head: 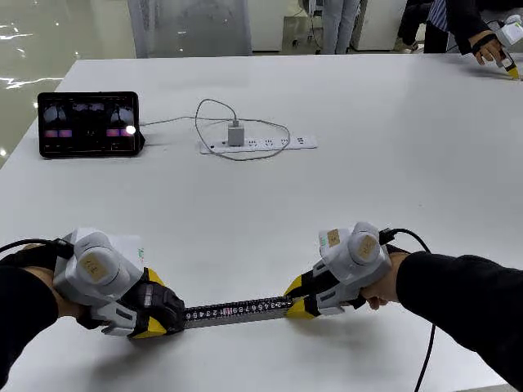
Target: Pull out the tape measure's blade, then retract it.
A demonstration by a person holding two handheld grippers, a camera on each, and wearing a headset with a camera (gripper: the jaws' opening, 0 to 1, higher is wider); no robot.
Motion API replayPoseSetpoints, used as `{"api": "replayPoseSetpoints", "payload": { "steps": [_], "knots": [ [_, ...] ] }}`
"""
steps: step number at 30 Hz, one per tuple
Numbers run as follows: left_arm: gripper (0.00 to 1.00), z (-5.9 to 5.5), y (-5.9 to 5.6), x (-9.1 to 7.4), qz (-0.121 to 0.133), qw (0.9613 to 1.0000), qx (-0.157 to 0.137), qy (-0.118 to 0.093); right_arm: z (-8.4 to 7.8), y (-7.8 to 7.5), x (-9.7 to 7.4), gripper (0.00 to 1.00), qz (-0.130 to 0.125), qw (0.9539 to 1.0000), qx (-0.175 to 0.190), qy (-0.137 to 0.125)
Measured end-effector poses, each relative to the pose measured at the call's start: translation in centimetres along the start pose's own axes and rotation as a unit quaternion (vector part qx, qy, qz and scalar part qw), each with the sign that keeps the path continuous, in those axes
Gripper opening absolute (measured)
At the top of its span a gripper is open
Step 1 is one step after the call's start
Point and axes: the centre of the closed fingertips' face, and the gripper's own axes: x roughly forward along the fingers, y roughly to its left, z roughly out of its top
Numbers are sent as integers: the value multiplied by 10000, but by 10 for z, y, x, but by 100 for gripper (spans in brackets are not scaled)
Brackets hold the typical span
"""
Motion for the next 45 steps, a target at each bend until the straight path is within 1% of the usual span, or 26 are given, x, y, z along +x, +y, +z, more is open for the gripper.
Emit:
{"api": "replayPoseSetpoints", "payload": {
  "steps": [20, 45],
  "knots": [
    [34, -2, 2, 2, 1, 10000, -20, -9, -7, 0, -7, 10, -14, 10000, 26, 4],
    [34, 0, 0, 1, -1, 10000, -13, -8, -20, -1, -20, 10, -77, 9999, 33, 90]
  ]
}}
